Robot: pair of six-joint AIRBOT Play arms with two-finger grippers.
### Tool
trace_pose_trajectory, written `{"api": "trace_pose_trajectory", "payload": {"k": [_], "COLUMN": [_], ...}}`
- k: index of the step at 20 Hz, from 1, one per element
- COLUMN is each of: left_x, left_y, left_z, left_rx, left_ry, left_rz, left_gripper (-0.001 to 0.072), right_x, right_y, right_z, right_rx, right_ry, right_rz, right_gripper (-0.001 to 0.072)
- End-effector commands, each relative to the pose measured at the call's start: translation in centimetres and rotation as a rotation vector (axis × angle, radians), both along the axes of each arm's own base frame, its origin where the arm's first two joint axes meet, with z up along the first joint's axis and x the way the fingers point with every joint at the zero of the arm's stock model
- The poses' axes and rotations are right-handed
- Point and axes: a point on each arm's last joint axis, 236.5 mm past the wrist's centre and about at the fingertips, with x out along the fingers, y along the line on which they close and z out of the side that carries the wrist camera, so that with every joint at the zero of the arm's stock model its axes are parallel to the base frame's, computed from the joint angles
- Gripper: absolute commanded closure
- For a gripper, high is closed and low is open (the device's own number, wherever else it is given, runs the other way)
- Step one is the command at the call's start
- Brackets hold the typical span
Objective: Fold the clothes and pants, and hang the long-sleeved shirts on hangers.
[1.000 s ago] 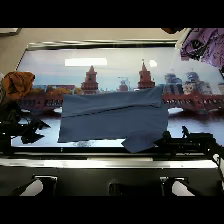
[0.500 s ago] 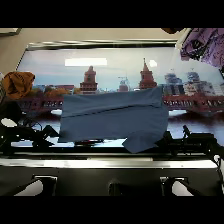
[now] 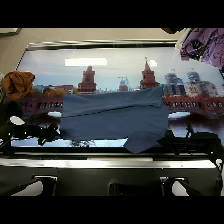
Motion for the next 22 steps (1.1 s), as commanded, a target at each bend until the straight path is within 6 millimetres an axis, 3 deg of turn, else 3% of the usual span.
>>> {"api": "trace_pose_trajectory", "payload": {"k": [1,4,9,11,14,16,19,22], "left_x": [-0.2,-2.3,-5.6,-5.6,-4.0,-2.3,1.6,5.7], "left_y": [0.1,1.1,1.7,1.1,-0.1,-0.1,0.0,0.0], "left_z": [1.3,3.9,9.4,10.6,10.8,10.4,9.7,8.6], "left_rx": [0.009,0.068,0.17,0.166,0.124,0.126,0.137,0.138], "left_ry": [-0.022,-0.035,-0.114,-0.162,-0.21,-0.227,-0.247,-0.24], "left_rz": [-0.038,-0.104,-0.123,-0.115,-0.103,-0.096,-0.109,-0.13], "left_gripper": [0.0694,0.0694,0.0694,0.0695,0.0695,0.0695,0.0695,0.0695], "right_x": [0.2,-0.8,-4.4,-3.9,-0.5,2.5,6.7,10.9], "right_y": [0.4,0.5,0.3,-0.2,-1.6,-2.1,-3.1,-1.2], "right_z": [2.7,6.1,12.7,15.1,17.1,17.1,15.7,12.9], "right_rx": [-0.004,-0.025,-0.153,-0.207,-0.226,-0.182,-0.151,-0.208], "right_ry": [-0.057,-0.056,-0.078,-0.147,-0.229,-0.252,-0.273,-0.277], "right_rz": [0.015,0.03,0.052,0.041,0.005,0.0,0.027,0.165], "right_gripper": [0.0683,0.0684,0.0684,0.0685,0.0685,0.0684,0.0684,0.0684]}}
